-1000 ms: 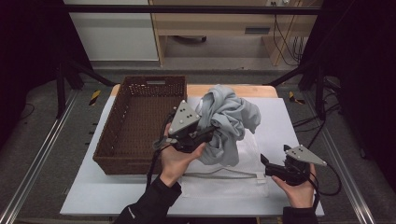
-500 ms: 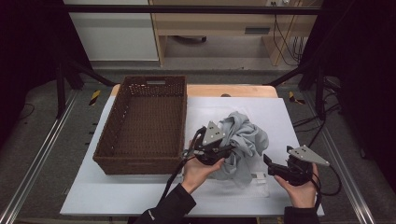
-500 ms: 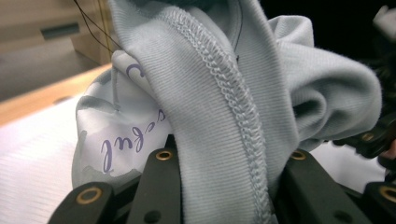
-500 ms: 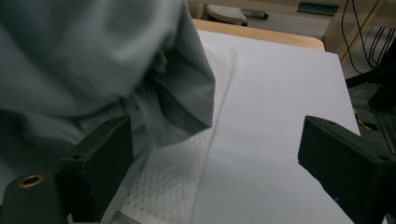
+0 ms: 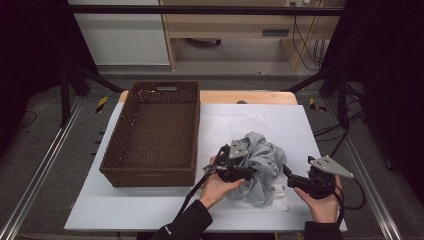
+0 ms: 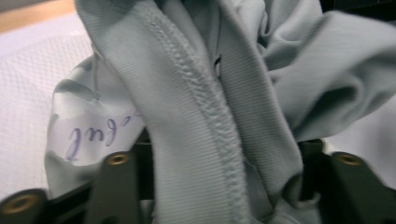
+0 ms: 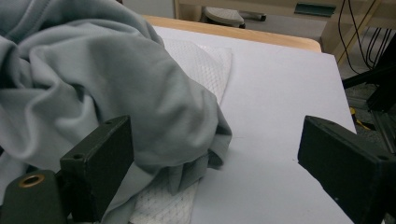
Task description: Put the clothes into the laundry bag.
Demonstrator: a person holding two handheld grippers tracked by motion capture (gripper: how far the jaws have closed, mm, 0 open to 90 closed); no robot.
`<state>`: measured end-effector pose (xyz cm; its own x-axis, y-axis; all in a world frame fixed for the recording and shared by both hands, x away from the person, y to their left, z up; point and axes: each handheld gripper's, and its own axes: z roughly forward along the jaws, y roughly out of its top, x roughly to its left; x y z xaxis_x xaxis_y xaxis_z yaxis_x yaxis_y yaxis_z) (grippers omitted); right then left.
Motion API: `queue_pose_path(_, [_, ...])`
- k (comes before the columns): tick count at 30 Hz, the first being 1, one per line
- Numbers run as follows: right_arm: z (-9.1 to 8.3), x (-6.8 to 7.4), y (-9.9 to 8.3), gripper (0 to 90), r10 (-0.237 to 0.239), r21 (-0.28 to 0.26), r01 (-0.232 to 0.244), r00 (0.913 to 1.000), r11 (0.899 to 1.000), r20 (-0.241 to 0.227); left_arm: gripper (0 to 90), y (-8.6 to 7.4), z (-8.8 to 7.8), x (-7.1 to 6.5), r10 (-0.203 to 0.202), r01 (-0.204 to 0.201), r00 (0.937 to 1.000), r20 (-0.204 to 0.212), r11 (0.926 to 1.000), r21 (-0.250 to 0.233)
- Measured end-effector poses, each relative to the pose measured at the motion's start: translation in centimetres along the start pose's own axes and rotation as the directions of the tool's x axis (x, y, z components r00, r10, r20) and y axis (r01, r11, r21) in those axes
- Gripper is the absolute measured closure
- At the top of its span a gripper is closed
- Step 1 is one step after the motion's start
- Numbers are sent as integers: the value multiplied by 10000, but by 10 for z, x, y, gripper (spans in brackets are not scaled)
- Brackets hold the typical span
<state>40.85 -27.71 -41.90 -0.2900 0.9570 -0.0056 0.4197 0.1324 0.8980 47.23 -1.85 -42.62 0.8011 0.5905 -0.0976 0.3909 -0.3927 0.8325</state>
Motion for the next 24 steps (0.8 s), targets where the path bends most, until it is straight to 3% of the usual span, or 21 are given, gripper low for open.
queue_pose_path(3, [0,0,0,111,-23,3,23,10000,10000,-28,241,1,-4,0,106,-106,9999,-50,9999,105])
queue_pose_path(5, [0,1,1,110,26,-26,-26,10000,10000,-70,205,3,-12,0,194,-191,9997,-172,9997,137])
queue_pose_path(6, [-1,3,2,110,-4,-85,3,9999,10000,-127,175,6,-25,-1,244,-247,9995,-205,9996,-118])
queue_pose_path(7, [-1,3,2,110,-4,-85,3,9999,10000,-127,157,6,-25,-1,244,-247,9995,-205,9996,-118])
queue_pose_path(8, [-3,5,3,109,-74,-105,73,9999,9999,-156,151,10,-43,-1,273,-278,9996,-114,9983,-510])
queue_pose_path(9, [-3,5,3,109,-74,-105,73,9999,9999,-156,150,10,-43,-1,273,-278,9996,-114,9983,-510])
queue_pose_path(10, [-5,8,5,106,-76,-165,72,9997,9998,-245,149,12,-59,-2,436,-454,9988,-237,9957,-801])
queue_pose_path(11, [-6,10,6,103,-113,-206,106,9995,9997,-305,153,12,-59,-2,436,-454,9988,-237,9957,-801])
queue_pose_path(13, [-8,14,9,100,-169,-302,155,9988,9994,-458,188,11,-77,-3,685,-728,9966,-451,9920,-1035])
queue_pose_path(15, [-8,17,10,97,-203,-363,184,9985,9992,-515,210,6,-91,-1,679,-739,9960,-576,9913,-1089])
queue_pose_path(16, [-9,24,13,88,-223,-420,192,9970,9989,-747,271,1,-98,0,656,-707,9965,-520,9921,-1040])
queue_pose_path(17, [-9,24,13,88,-223,-420,192,9970,9989,-747,271,-3,-102,1,685,-739,9960,-565,9924,-987])
queue_pose_path(19, [-7,33,14,78,-301,-368,262,9936,9990,-1085,371,-20,-111,2,748,-833,9933,-877,9916,-986])
queue_pose_path(20, [-6,36,15,75,-328,-326,292,9925,9990,-1177,398,-20,-111,2,748,-833,9933,-877,9916,-986])
queue_pose_path(24, [-1,48,16,72,-513,-267,479,9881,9985,-1449,475,-46,-118,1,855,-926,9922,-912,9928,-756])
